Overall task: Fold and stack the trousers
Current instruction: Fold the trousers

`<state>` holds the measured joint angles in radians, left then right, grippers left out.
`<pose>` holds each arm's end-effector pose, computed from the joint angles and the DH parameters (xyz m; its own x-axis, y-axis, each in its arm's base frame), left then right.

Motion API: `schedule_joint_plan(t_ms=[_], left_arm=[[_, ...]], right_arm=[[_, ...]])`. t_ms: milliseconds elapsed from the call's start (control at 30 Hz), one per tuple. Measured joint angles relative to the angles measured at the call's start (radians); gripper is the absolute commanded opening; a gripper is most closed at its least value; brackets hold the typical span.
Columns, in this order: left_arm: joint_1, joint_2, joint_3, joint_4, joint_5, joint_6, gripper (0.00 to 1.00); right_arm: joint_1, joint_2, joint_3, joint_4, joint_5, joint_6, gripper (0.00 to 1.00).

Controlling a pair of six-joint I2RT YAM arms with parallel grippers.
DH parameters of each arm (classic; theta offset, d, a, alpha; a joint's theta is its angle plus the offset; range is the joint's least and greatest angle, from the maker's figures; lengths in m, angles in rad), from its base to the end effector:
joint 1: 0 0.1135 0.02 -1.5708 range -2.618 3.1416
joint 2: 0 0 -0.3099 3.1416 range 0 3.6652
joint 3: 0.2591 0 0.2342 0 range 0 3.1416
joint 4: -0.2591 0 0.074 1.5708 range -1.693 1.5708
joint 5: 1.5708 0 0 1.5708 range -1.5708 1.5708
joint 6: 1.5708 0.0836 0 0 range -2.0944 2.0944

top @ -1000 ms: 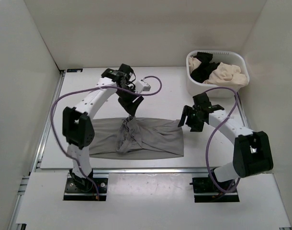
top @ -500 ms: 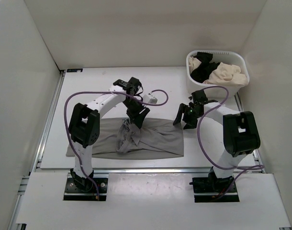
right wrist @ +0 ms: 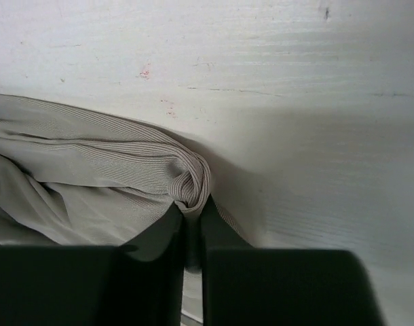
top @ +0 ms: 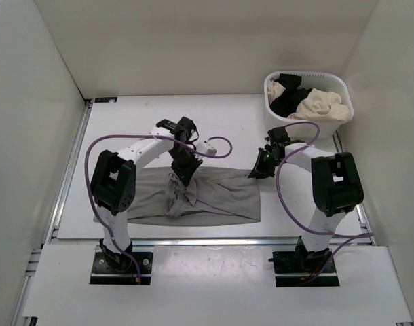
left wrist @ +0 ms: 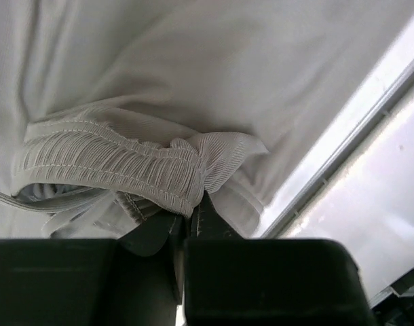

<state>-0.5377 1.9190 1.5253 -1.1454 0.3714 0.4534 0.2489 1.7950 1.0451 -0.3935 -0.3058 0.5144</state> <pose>0.2959 -0.2118 0.2216 -0.5583 0.8082 -0.1874 0.8139 0.4899 -0.3122 0.3419 0.1129 0.1654 -0.9429 0.2444 -0.2261 0.1242 0.8882 0.4425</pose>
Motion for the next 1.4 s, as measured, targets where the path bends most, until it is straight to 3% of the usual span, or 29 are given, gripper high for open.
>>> schedule_joint_plan(t_ms=[267,500,600,633,667,733,833,867,933,1100,1267,1400], left_arm=[[-0.001,-0.248,-0.251,-0.087,0.037,0.069,0.14],[0.0,-0.275,-0.433,-0.071,0.037,0.094,0.14],[0.0,-0.275,-0.446,-0.04,0.038,0.092,0.34],[0.001,-0.275,-0.448,-0.032,0.039,0.095,0.42],[0.003,-0.275,-0.448,-0.027,0.04,0.092,0.53],[0.011,-0.277,-0.448,-0.024,0.044,0.09,0.6],[0.032,-0.301,-0.447,-0.027,0.063,0.088,0.85],[0.039,-0.313,-0.445,-0.033,0.071,0.095,0.86],[0.055,-0.347,-0.426,-0.055,0.09,0.098,1.0],[0.069,-0.419,-0.315,-0.035,0.098,0.069,1.0],[0.082,-0.332,-0.274,0.035,0.071,0.022,0.99],[0.094,-0.279,-0.293,0.051,0.063,-0.004,0.8]], right_arm=[[0.0,-0.003,0.002,-0.008,0.051,0.063,0.0],[-0.014,-0.015,0.01,-0.022,0.105,0.12,0.0],[-0.014,-0.012,0.026,-0.029,0.104,0.121,0.27],[-0.013,-0.009,0.034,-0.033,0.105,0.117,0.46],[-0.013,-0.006,0.042,-0.035,0.105,0.114,0.53],[-0.012,-0.006,0.055,-0.04,0.113,0.097,0.65],[-0.006,-0.006,0.079,-0.058,0.128,0.075,0.68],[-0.003,-0.006,0.085,-0.064,0.131,0.07,0.69],[0.002,-0.009,0.092,-0.073,0.138,0.058,0.71],[0.011,-0.048,0.092,-0.123,0.164,0.042,0.78],[0.011,-0.142,0.083,-0.166,0.194,0.029,0.82],[0.011,-0.229,0.036,-0.182,0.198,0.022,0.82]])
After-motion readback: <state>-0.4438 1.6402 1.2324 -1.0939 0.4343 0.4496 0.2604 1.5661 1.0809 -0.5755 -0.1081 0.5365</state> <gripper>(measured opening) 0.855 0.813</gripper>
